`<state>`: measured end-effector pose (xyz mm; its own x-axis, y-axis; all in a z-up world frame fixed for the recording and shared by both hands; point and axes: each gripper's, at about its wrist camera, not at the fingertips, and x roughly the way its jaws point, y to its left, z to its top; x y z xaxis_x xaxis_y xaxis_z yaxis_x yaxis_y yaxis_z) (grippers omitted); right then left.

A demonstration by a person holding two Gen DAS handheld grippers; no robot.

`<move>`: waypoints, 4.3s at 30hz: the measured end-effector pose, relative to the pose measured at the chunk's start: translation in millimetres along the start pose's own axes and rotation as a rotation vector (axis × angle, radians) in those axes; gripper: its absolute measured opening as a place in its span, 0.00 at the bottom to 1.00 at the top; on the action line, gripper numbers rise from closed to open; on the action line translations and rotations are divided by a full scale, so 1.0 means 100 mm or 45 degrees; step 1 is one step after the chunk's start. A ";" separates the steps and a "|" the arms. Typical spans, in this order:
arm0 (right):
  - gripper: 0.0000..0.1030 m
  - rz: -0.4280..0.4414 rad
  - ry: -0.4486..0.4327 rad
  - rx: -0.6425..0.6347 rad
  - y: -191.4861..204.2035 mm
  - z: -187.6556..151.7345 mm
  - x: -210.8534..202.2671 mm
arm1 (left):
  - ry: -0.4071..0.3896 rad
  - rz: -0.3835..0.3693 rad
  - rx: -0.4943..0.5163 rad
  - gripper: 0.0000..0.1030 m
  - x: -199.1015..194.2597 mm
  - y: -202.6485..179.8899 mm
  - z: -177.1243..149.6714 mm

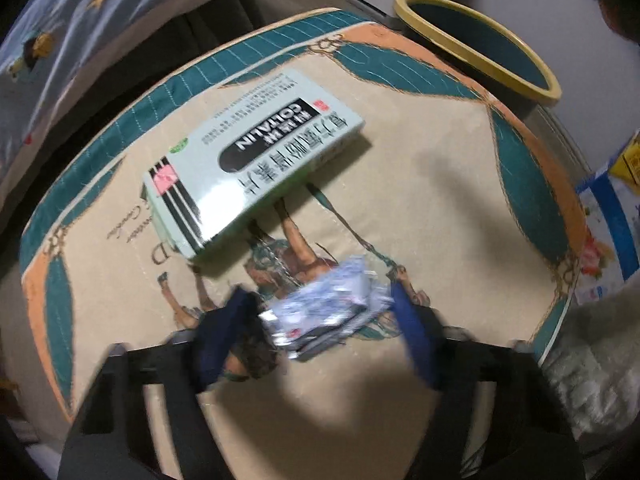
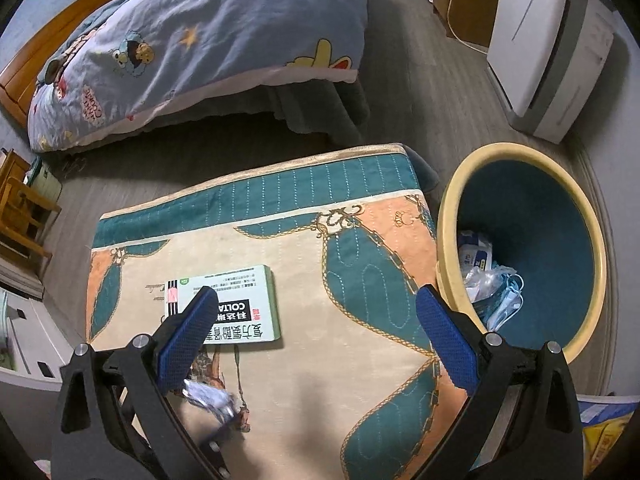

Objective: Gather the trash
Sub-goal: 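Grasp the small foil blister pack with the left tool while the right tool grasps the COLTALIN box, then carry the foil pack and COLTALIN box over the bin and open both tools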

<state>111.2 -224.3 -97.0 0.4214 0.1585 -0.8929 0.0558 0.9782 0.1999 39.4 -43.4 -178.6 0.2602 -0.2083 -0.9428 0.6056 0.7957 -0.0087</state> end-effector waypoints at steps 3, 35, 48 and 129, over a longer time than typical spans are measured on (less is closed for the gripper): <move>0.94 0.007 0.008 -0.001 0.01 0.00 0.02 | 0.013 -0.022 -0.023 0.61 -0.03 0.05 0.01; 0.94 0.250 0.146 -1.396 1.34 -0.52 0.97 | -0.262 0.030 -0.458 0.62 -1.14 1.35 0.33; 0.94 0.252 0.189 -1.299 1.43 -0.38 1.30 | -0.243 0.007 -0.518 0.62 -1.02 1.55 0.37; 0.77 -0.021 0.053 0.486 -2.80 -0.41 -0.18 | -0.183 -0.147 0.242 0.62 0.07 -1.64 2.03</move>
<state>50.7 -495.6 -153.0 0.3807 0.1562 -0.9114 0.3989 0.8615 0.3142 94.8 -290.8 -116.4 0.2769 -0.3811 -0.8821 0.7643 0.6438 -0.0382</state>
